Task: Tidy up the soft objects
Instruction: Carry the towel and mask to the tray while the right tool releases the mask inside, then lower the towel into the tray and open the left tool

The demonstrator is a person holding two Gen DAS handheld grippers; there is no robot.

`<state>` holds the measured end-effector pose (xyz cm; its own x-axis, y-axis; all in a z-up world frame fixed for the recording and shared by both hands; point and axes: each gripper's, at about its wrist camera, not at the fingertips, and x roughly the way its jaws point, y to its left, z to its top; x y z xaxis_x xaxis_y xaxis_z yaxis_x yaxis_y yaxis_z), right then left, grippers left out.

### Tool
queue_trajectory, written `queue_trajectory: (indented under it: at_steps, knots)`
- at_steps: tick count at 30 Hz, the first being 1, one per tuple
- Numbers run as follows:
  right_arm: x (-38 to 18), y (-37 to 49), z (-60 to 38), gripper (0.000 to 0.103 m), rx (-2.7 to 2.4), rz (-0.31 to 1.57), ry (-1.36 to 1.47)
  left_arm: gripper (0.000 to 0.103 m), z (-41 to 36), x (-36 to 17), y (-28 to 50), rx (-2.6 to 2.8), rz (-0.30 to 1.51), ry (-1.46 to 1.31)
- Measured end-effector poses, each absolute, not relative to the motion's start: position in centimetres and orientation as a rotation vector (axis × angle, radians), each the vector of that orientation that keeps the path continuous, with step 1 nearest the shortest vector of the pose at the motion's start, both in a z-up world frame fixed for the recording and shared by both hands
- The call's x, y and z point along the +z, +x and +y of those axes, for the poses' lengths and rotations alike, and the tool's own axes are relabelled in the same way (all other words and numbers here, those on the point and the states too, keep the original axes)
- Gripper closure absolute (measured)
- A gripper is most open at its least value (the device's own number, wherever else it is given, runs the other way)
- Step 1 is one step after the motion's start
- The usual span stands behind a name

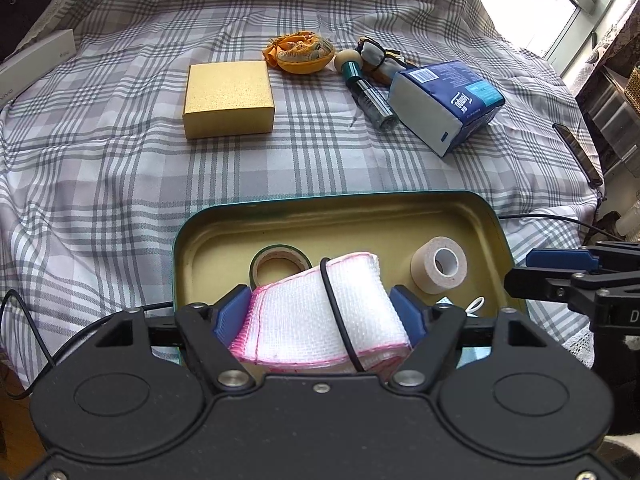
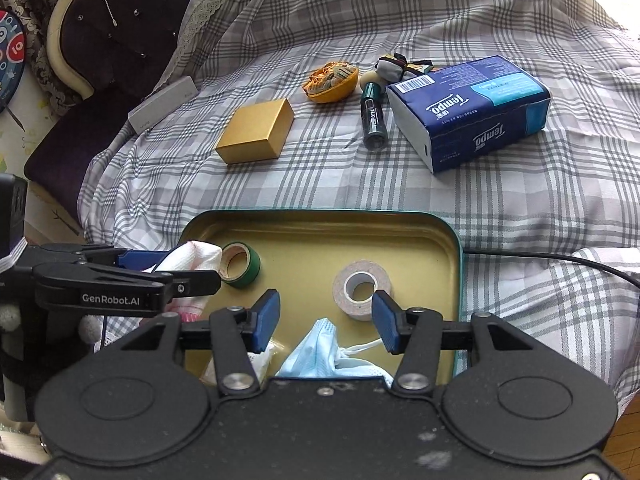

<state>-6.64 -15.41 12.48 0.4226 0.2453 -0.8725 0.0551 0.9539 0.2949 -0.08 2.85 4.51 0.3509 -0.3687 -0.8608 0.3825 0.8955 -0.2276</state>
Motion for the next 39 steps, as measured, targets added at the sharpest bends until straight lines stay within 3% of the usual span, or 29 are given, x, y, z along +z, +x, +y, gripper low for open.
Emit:
queue_trajectory:
  at_steps: [21,26,39]
  knots:
    - [13.0,-5.6,-15.2,0.053,0.178,1.082,0.317,0.031,0.7,5.1,-2.3,-0.494,0.991,0.254]
    - [13.2,-5.2,-15.0,0.053,0.196,1.070,0.313,0.036,0.1,5.2,-3.2,-0.502,0.931,0.291]
    - [13.3,-4.8,-14.5,0.053,0.239,1.057,0.322,0.029,-1.2,4.8,-3.9,-0.480,0.887,0.387]
